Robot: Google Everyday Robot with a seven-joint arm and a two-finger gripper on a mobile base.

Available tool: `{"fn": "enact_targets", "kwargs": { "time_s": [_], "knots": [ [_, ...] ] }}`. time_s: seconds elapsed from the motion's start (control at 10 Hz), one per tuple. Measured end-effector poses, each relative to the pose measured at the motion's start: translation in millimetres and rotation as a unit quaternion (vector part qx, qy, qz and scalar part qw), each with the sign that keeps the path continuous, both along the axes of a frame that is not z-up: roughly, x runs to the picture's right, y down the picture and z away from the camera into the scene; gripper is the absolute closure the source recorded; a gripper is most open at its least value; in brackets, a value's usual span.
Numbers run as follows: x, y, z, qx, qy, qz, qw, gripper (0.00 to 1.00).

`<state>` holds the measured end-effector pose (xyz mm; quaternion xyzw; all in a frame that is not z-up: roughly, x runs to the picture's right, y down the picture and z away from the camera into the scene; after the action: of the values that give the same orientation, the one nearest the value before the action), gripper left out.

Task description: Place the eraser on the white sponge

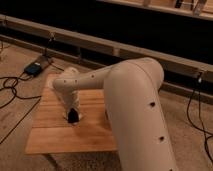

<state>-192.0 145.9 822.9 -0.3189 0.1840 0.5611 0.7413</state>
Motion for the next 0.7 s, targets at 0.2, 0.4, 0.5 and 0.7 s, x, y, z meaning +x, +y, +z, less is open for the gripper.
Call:
{"fn": "enact_targets", "kwargs": {
  "time_s": [0.2,0.4,0.5,0.7],
  "knots": [
    [-14.9,4.8,7.7,-0.001,-0.012,-0.015,0.9998,1.0],
    [-27.3,8.8,13.6,-0.002,-0.022,-0.027,0.9994,1.0],
    [-34.2,11.3,16.6,-0.003,-0.028,-0.033,0.999,1.0],
    [-47.4,17.3,23.8,-0.004,-0.038,-0.05,0.998,1.0]
  ]
}}
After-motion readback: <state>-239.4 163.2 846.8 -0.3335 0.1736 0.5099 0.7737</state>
